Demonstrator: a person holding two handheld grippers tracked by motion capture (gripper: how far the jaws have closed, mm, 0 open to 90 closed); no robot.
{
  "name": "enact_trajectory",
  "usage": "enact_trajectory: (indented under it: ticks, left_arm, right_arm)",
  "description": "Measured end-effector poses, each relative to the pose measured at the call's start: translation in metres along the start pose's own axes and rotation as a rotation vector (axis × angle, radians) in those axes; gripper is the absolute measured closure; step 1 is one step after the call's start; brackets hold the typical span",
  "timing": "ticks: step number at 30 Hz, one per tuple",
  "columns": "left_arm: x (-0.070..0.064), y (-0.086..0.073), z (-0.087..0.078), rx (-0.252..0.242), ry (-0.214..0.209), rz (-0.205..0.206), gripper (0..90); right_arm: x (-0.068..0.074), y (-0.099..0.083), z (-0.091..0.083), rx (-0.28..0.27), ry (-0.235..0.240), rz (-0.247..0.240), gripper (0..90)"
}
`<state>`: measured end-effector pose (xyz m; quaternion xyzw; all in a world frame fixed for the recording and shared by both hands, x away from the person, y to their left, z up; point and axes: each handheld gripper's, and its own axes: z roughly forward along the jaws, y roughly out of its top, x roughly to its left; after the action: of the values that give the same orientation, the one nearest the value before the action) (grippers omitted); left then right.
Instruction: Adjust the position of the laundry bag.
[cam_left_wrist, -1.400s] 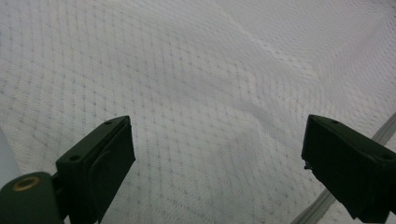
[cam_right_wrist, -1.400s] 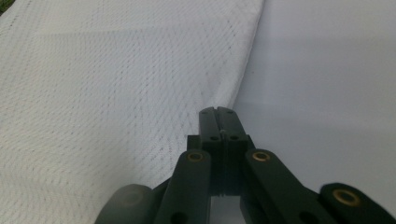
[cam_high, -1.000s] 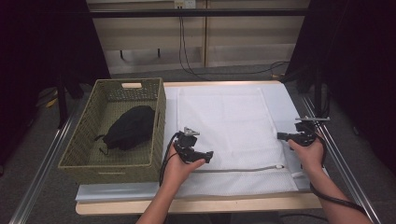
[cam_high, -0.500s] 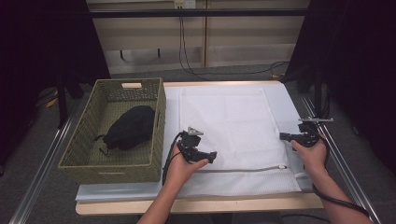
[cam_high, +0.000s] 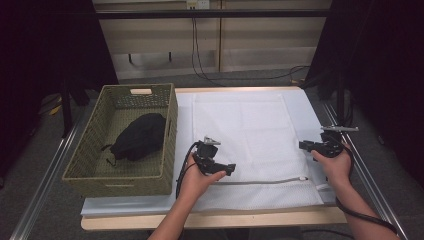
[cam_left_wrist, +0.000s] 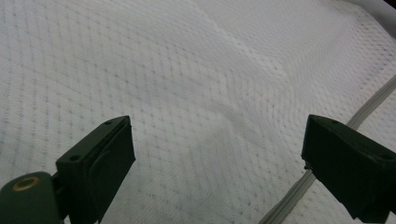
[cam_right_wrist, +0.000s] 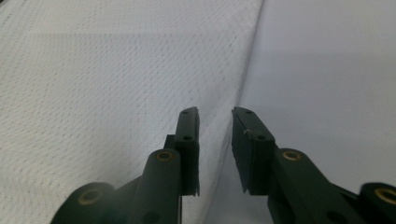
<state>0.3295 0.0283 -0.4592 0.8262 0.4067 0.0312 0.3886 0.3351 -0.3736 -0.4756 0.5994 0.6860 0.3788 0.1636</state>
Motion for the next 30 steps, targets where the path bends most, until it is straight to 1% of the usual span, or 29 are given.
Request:
enact_trajectory:
  ticks: [1,2,3,4,5,6,7,8,9,10,11,12,13,15,17,18,19,20,21,22,23,24,26,27,29,30]
  left_arm:
    - [0.0,0.0,0.0,0.0,0.0,0.0,9.2]
    - [-0.001,0.0,0.001,0.0,-0.005,-0.007,9.2]
    - [-0.001,0.001,0.001,0.011,-0.006,0.002,9.2]
    - [-0.002,0.001,0.002,0.009,-0.014,-0.001,9.2]
    - [-0.004,0.001,0.003,0.0,-0.034,-0.014,9.2]
    - [-0.004,0.001,0.003,0.0,-0.034,-0.014,9.2]
    - [-0.005,0.002,0.003,0.01,-0.04,-0.005,9.2]
    - [-0.006,0.003,0.003,0.006,-0.046,-0.01,9.1]
    - [-0.008,0.003,0.005,0.021,-0.062,-0.01,9.2]
    - [-0.008,0.003,0.005,0.021,-0.062,-0.01,9.1]
    - [-0.008,0.003,0.006,0.029,-0.064,-0.006,9.1]
    - [-0.009,0.004,0.007,0.029,-0.07,-0.022,9.2]
    - [-0.01,0.004,0.01,0.027,-0.088,-0.038,9.1]
    - [-0.011,0.005,0.011,0.034,-0.095,-0.033,9.1]
    - [-0.015,0.008,0.014,0.03,-0.115,-0.044,9.2]
    - [-0.015,0.008,0.014,0.03,-0.115,-0.044,9.2]
    - [-0.017,0.01,0.015,0.03,-0.12,-0.046,9.2]
    - [-0.019,0.011,0.016,0.027,-0.124,-0.047,9.2]
    - [-0.022,0.013,0.019,0.03,-0.138,-0.051,9.2]
    - [-0.022,0.013,0.019,0.03,-0.138,-0.051,9.2]
    - [-0.027,0.015,0.022,0.038,-0.152,-0.049,9.2]
    - [-0.027,0.015,0.022,0.038,-0.152,-0.049,9.2]
    - [-0.031,0.017,0.024,0.044,-0.153,-0.037,9.2]
    - [-0.034,0.019,0.025,0.038,-0.167,-0.051,9.2]
    - [-0.034,0.02,0.025,0.043,-0.168,-0.046,9.2]
    - [-0.034,0.021,0.026,0.046,-0.178,-0.046,9.2]
  right_arm:
    - [0.0,0.0,0.0,-0.005,0.0,-0.007,67.2]
    - [0.0,0.0,0.0,-0.005,0.0,-0.007,67.2]
    - [0.0,0.0,0.0,-0.01,0.001,-0.014,64.4]
    - [0.002,0.001,0.0,-0.01,-0.001,-0.019,63.1]
    - [0.003,0.001,-0.001,-0.019,-0.01,-0.046,57.4]
    - [0.003,0.001,-0.001,-0.019,-0.01,-0.046,57.4]
    - [0.004,0.002,-0.002,-0.016,-0.002,-0.046,55.4]
    - [0.004,0.002,-0.002,-0.017,0.003,-0.054,52.5]
    - [0.006,0.003,-0.003,-0.016,0.009,-0.065,44.7]
    - [0.006,0.003,-0.003,-0.016,0.009,-0.065,44.7]
    - [0.007,0.003,-0.003,-0.016,0.012,-0.061,39.7]
    - [0.006,0.002,-0.003,-0.023,0.007,-0.06,37.0]
    - [0.006,0.002,-0.003,-0.022,0.013,-0.078,34.3]
    - [0.007,0.002,-0.004,-0.022,0.011,-0.083,32.7]
    - [0.007,0.002,-0.006,-0.028,0.012,-0.093,28.9]
    - [0.007,0.002,-0.006,-0.028,0.012,-0.093,28.9]
    - [0.006,0.001,-0.007,-0.029,0.008,-0.101,26.4]
    - [0.006,0.001,-0.007,-0.029,0.008,-0.101,26.4]
    - [0.005,0.0,-0.007,-0.024,0.011,-0.1,25.6]
    - [0.005,0.0,-0.007,-0.024,0.011,-0.1,25.6]
    - [0.004,-0.001,-0.009,-0.021,0.012,-0.098,25.2]
    - [0.004,-0.001,-0.009,-0.021,0.012,-0.098,25.2]
    - [0.005,-0.001,-0.01,-0.021,0.015,-0.1,24.5]
    - [0.005,-0.001,-0.011,-0.024,0.013,-0.102,24.2]
    - [0.006,-0.002,-0.011,-0.023,0.012,-0.105,24.1]
    - [0.007,-0.002,-0.011,-0.015,0.016,-0.105,23.5]
